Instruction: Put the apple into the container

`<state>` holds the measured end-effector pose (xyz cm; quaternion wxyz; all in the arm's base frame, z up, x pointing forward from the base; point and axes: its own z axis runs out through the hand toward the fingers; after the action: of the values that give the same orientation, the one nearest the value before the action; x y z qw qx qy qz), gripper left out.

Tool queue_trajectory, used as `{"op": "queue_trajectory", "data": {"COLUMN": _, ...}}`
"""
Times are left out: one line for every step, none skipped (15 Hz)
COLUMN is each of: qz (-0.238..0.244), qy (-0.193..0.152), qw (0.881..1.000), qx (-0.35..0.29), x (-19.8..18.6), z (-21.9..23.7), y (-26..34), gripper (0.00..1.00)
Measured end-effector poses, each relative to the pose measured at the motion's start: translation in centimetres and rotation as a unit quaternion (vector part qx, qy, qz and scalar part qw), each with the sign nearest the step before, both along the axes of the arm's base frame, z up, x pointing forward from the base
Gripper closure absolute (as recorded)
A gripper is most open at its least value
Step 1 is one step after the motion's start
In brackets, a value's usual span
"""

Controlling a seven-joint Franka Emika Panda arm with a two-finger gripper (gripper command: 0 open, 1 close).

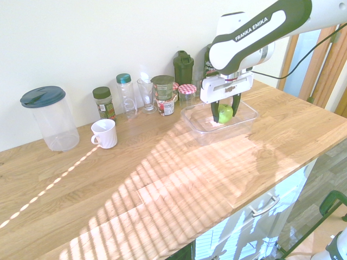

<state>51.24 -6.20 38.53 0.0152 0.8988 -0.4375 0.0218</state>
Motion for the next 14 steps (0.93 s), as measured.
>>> {"op": "queue_trajectory", "data": {"qz": -0.003, "qy": -0.003, "qw": 1.0, "qx": 0.0, "x": 0.2, "z": -0.7, "y": -0.5, "gripper": 0.0}}
{"op": "queue_trajectory", "data": {"qz": -0.006, "qy": -0.002, "qw": 1.0, "qx": 0.0, "x": 0.3, "z": -1.3, "y": -0.8, "gripper": 0.0}}
{"op": "queue_trajectory", "data": {"qz": -0.008, "qy": 0.0, "qw": 1.0, "qx": 0.0, "x": 0.4, "z": -1.8, "y": -1.0, "gripper": 0.0}}
{"op": "queue_trajectory", "data": {"qz": -0.009, "qy": 0.0, "qw": 1.0, "qx": 0.0, "x": 0.5, "z": -2.1, "y": -1.1, "gripper": 0.0}}
{"op": "queue_trajectory", "data": {"qz": -0.01, "qy": 0.001, "qw": 1.0, "qx": 0.0, "x": 0.5, "z": -2.4, "y": -1.2, "gripper": 0.0}}
{"op": "queue_trajectory", "data": {"qz": -0.01, "qy": 0.002, "qw": 1.0, "qx": 0.0, "x": 0.5, "z": -2.5, "y": -1.2, "gripper": 0.0}}
{"op": "queue_trajectory", "data": {"qz": -0.01, "qy": 0.002, "qw": 1.0, "qx": 0.0, "x": 0.5, "z": -2.5, "y": -1.3, "gripper": 0.0}}
{"op": "queue_trajectory", "data": {"qz": -0.011, "qy": 0.002, "qw": 1.0, "qx": 0.0, "x": 0.5, "z": -2.5, "y": -1.3, "gripper": 0.0}}
{"op": "queue_trajectory", "data": {"qz": -0.011, "qy": 0.001, "qw": 1.0, "qx": 0.0, "x": 0.5, "z": -2.4, "y": -1.4, "gripper": 0.0}}
{"op": "queue_trajectory", "data": {"qz": -0.011, "qy": 0.0, "qw": 1.0, "qx": 0.0, "x": 0.6, "z": -2.3, "y": -1.4, "gripper": 0.0}}
{"op": "queue_trajectory", "data": {"qz": -0.012, "qy": -0.002, "qw": 1.0, "qx": 0.0, "x": 0.7, "z": -2.2, "y": -1.4, "gripper": 0.0}}
{"op": "queue_trajectory", "data": {"qz": -0.012, "qy": -0.004, "qw": 1.0, "qx": -0.001, "x": 0.8, "z": -1.9, "y": -1.4, "gripper": 0.0}}
{"op": "queue_trajectory", "data": {"qz": -0.011, "qy": -0.008, "qw": 1.0, "qx": -0.001, "x": 0.8, "z": -1.5, "y": -1.4, "gripper": 0.0}}
{"op": "queue_trajectory", "data": {"qz": -0.01, "qy": -0.014, "qw": 1.0, "qx": -0.001, "x": 0.9, "z": -0.6, "y": -1.3, "gripper": 0.0}}
